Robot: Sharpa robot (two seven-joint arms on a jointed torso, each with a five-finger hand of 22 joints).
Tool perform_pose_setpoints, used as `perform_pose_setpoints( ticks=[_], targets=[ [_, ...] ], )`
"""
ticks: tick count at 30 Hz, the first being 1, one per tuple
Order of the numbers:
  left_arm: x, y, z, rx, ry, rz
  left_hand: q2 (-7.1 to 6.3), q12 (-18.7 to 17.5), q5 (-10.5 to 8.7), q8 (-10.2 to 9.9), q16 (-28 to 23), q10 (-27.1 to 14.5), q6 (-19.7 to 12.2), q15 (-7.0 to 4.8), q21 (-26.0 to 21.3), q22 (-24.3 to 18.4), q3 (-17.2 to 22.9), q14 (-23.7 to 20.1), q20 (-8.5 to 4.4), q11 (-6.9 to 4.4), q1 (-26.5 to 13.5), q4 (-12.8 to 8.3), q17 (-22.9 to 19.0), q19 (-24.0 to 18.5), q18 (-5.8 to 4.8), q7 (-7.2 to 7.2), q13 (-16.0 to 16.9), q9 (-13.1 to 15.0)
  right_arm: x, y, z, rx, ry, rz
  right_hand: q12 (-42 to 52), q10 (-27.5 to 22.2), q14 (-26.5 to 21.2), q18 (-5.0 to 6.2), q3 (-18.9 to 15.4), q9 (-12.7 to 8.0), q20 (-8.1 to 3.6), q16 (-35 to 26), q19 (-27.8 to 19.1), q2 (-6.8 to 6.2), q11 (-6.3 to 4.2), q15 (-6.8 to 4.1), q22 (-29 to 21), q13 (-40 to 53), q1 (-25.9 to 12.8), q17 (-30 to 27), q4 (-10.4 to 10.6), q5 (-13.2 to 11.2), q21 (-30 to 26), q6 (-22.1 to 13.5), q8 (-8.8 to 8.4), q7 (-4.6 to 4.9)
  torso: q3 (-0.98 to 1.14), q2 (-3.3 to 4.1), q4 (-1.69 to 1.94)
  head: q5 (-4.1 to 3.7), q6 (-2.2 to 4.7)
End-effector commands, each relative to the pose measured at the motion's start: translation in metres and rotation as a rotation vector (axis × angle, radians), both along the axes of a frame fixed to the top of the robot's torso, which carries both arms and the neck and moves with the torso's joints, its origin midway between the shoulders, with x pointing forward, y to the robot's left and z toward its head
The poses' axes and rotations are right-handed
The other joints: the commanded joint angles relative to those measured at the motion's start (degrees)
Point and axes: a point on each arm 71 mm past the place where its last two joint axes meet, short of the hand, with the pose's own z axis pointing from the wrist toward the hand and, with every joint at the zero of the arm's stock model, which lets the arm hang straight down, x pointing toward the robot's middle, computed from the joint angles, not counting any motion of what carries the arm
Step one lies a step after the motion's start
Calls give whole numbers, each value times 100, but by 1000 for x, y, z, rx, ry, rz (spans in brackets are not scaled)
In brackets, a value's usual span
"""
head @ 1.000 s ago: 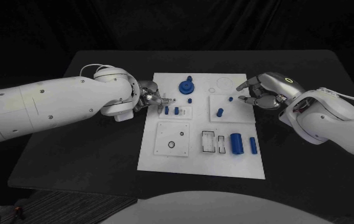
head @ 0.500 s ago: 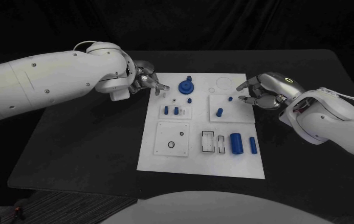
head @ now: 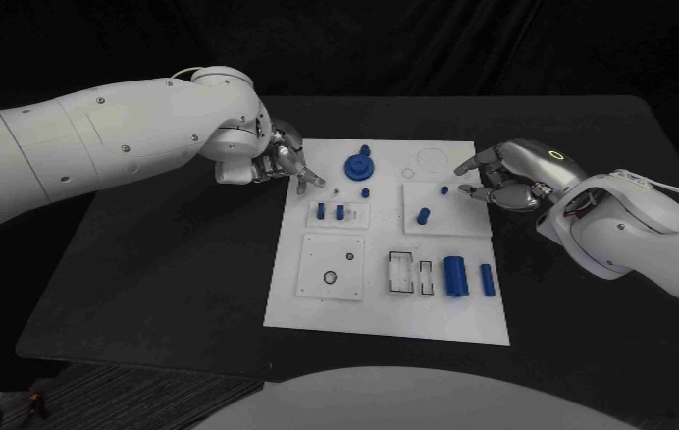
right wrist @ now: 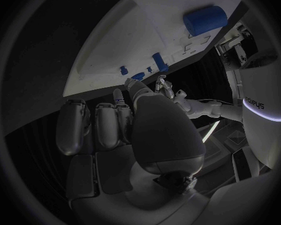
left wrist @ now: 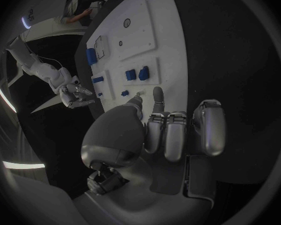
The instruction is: Assemble the parts on the task board
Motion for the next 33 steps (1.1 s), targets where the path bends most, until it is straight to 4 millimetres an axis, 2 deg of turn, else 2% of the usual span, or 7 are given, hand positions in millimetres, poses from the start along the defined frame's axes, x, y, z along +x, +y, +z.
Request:
perform_pose_setpoints(
  ticks=[1,18,23,33],
  targets=[
    [-1,-3,-1,10,54,-20,15,20,-43,-22,15,596,66,7,19,1115,-36,615,5,10,35,1,1510,39,-52,-9,1506,-20,0,0,0,0,-4,-11,-28,53,266,-44,38,-5,43,24,119,-13,29,19,1095,-901,35,5,-2,26,37,37,-24,11,-1,-15,-1,-8,-1],
    [-2,-13,-1,-28,38,-40,55,20,49,-64,15,596,176,-14,-18,1101,-24,615,-12,-17,134,-49,1510,8,-41,-43,1506,-93,0,0,-1,-1,-4,-13,-25,53,266,-44,45,-7,44,23,118,-13,30,20,1094,-898,26,1,2,32,36,38,-26,11,12,-20,2,1,-1],
    [-4,-15,-5,-8,51,-38,64,20,134,-102,15,596,209,-25,-19,1100,-6,615,-23,-30,210,-100,1510,5,-41,-57,1506,-136,0,0,-1,0,-6,-10,-27,53,266,-44,50,-8,44,24,117,-14,31,21,1093,-900,24,1,1,37,33,39,-27,10,5,-17,-3,-3,-1],
    [-6,-20,-16,16,76,-38,80,20,122,-120,15,596,213,-28,-31,1096,-4,615,-26,-31,201,-91,1510,-4,-37,-53,1506,-154,0,0,0,0,-6,-10,-27,53,266,-44,50,-8,44,24,117,-14,31,21,1093,-900,24,1,1,37,33,39,-27,10,7,-13,3,-16,-1]
  ],
)
